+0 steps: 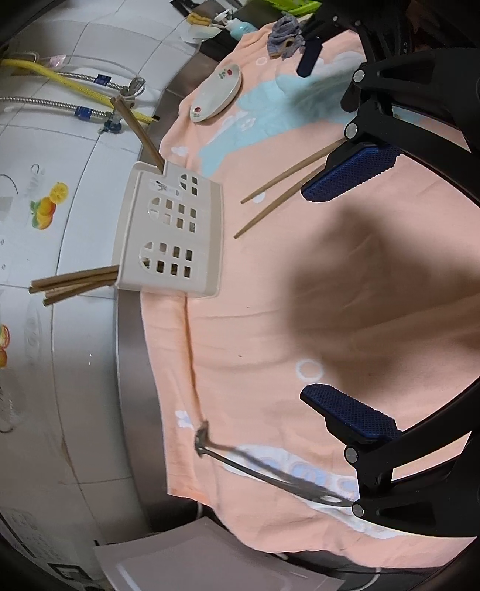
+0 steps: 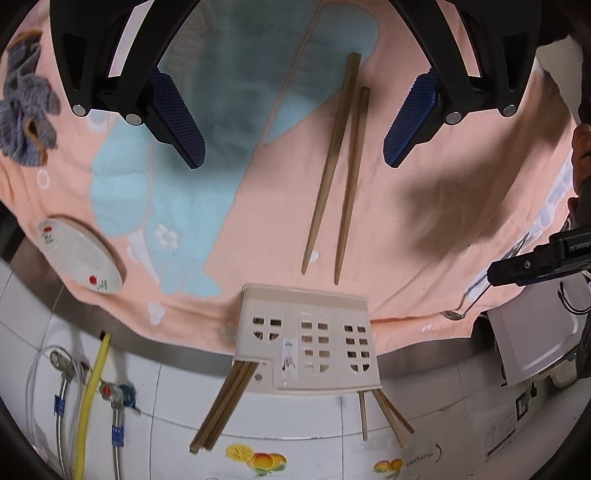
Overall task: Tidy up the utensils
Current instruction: 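Move both open tools back down to the last two chopsticks, then close the right tool on a chopstick while the left tool grasps the last one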
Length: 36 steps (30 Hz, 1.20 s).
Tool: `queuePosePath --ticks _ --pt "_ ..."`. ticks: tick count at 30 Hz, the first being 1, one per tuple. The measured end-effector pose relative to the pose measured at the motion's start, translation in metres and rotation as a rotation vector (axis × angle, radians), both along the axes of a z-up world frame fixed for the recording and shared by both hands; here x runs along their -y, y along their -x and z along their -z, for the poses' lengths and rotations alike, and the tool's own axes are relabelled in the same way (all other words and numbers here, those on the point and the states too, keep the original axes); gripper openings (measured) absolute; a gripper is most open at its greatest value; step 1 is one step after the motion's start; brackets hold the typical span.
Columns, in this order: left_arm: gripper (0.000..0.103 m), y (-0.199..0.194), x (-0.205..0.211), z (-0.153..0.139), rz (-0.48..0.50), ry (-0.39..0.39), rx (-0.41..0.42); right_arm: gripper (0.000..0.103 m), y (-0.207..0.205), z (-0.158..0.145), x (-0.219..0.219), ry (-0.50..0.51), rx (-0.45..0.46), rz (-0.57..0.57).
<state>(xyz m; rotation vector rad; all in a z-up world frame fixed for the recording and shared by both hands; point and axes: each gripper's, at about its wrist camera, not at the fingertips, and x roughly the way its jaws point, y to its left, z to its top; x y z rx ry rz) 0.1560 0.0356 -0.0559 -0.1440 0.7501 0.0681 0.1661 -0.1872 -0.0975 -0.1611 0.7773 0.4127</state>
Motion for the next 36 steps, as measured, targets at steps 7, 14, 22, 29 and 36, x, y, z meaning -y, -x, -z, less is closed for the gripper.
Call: queuePosePath --ticks 7,14,22,29,36 --pt "0.098 0.005 -0.003 0.011 -0.021 0.005 -0.025 0.094 0.002 0.012 -0.004 -0.011 -0.027 -0.004" --pt "0.098 0.010 -0.013 0.018 -0.049 0.021 -0.038 0.088 0.000 0.014 -0.006 -0.039 -0.042 -0.003" --pt "0.098 0.013 -0.021 0.023 -0.066 0.031 -0.048 0.069 -0.003 0.015 -0.011 -0.070 -0.066 -0.017" --pt "0.098 0.016 -0.026 0.026 -0.078 0.045 -0.050 0.044 -0.004 0.017 -0.015 -0.090 -0.085 -0.029" --pt "0.098 0.017 -0.025 0.028 -0.072 0.050 -0.053 0.020 -0.007 0.021 -0.018 -0.087 -0.105 -0.026"
